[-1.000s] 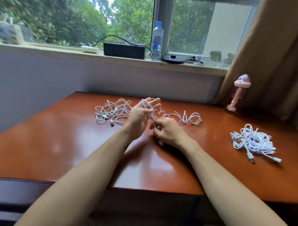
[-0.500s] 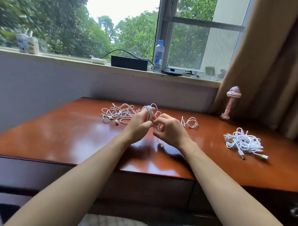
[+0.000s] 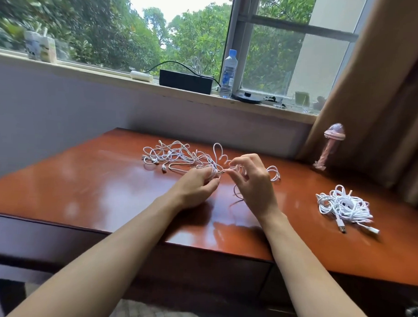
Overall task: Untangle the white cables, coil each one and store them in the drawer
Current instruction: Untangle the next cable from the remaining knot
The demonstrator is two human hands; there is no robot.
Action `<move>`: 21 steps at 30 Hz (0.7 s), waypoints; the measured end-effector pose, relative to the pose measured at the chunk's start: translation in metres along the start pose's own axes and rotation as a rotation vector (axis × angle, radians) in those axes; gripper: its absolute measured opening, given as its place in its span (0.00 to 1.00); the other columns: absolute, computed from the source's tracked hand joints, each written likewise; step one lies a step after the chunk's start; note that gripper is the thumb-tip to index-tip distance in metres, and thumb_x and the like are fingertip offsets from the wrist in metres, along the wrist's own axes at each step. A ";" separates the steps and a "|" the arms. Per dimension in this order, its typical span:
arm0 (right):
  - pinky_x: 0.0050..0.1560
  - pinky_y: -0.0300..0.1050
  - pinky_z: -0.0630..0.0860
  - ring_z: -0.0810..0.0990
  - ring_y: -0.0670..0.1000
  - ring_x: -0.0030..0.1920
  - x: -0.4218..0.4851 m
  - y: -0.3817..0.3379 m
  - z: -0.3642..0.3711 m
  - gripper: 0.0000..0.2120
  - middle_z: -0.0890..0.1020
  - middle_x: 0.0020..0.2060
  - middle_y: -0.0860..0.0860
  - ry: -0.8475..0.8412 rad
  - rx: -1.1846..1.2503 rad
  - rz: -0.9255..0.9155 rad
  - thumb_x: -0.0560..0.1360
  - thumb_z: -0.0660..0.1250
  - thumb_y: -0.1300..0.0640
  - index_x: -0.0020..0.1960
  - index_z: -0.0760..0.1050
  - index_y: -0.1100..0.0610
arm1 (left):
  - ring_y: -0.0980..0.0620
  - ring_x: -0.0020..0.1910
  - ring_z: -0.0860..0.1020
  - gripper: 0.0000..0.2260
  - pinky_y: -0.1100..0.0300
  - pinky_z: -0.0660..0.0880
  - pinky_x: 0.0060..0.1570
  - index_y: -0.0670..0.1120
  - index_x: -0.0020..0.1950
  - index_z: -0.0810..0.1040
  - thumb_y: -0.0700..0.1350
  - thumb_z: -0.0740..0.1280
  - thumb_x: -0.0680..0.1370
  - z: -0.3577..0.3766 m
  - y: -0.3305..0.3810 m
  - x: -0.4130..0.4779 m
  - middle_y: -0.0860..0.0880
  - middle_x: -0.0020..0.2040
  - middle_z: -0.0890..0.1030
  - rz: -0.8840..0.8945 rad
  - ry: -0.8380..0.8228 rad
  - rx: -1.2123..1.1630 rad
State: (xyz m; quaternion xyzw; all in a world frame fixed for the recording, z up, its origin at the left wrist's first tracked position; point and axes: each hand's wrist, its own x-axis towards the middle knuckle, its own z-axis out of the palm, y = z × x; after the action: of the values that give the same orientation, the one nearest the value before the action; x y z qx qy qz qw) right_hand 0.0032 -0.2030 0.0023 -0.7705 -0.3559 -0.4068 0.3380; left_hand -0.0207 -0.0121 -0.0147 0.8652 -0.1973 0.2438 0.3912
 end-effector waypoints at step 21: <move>0.45 0.49 0.78 0.82 0.49 0.43 -0.004 0.015 0.001 0.31 0.85 0.40 0.46 -0.243 -0.130 0.251 0.72 0.56 0.23 0.45 0.85 0.47 | 0.54 0.23 0.57 0.15 0.65 0.54 0.26 0.50 0.25 0.68 0.49 0.64 0.71 -0.008 0.028 -0.003 0.52 0.24 0.61 -0.313 -0.042 -0.695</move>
State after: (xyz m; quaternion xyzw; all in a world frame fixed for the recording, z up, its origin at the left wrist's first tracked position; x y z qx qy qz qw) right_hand 0.0138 -0.2113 -0.0049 -0.8726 -0.2682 -0.2873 0.2899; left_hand -0.0406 -0.0225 0.0047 0.7053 -0.1415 0.0818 0.6898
